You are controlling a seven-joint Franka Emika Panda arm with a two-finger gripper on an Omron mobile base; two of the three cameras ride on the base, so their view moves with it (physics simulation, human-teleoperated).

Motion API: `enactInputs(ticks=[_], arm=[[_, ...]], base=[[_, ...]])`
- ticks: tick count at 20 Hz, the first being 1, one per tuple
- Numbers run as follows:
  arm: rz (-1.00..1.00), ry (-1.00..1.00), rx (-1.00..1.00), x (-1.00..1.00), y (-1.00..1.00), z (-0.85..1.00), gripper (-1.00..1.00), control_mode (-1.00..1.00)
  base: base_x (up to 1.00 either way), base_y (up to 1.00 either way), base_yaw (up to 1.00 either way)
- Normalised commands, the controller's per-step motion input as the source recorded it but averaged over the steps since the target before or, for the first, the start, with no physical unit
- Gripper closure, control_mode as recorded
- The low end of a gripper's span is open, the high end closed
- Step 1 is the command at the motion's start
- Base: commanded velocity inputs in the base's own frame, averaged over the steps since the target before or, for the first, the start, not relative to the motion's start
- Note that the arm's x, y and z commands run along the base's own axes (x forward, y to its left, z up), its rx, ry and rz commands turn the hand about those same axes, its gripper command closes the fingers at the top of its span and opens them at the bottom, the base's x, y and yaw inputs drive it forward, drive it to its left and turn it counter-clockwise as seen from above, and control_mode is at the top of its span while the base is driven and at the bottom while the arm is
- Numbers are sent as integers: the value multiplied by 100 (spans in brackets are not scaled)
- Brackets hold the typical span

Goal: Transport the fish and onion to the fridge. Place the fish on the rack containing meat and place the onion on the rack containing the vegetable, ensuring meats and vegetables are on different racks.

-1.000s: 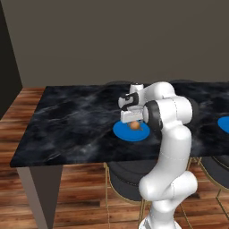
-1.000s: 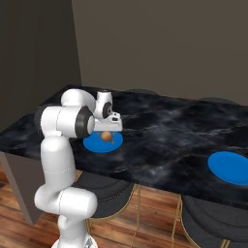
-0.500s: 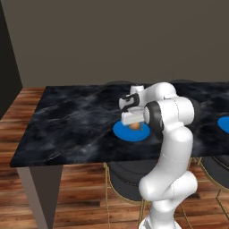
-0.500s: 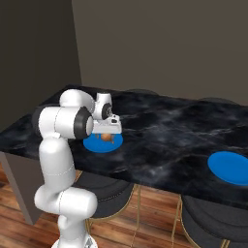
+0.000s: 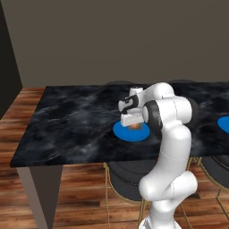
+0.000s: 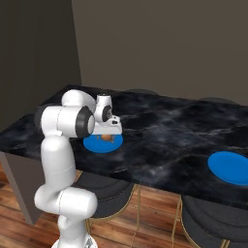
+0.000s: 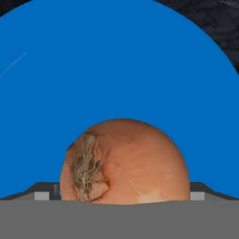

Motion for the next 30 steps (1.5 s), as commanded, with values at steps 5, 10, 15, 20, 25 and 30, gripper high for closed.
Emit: enactInputs(ticks=[5, 10, 15, 20, 25, 30], arm=[[4, 0, 0, 0, 0, -26, -100, -100], [2, 2, 0, -8, 0, -26, 100, -100], [0, 2, 0, -19, 0, -16, 100, -100], [0, -5, 0, -40, 0, 14, 100, -100], [0, -22, 0, -93, 0, 90, 100, -100], [0, -22, 0, -100, 0, 100, 100, -100]], base=[[0, 0, 0], [0, 0, 0], [0, 0, 0], [0, 0, 0], [0, 0, 0], [0, 0, 0]])
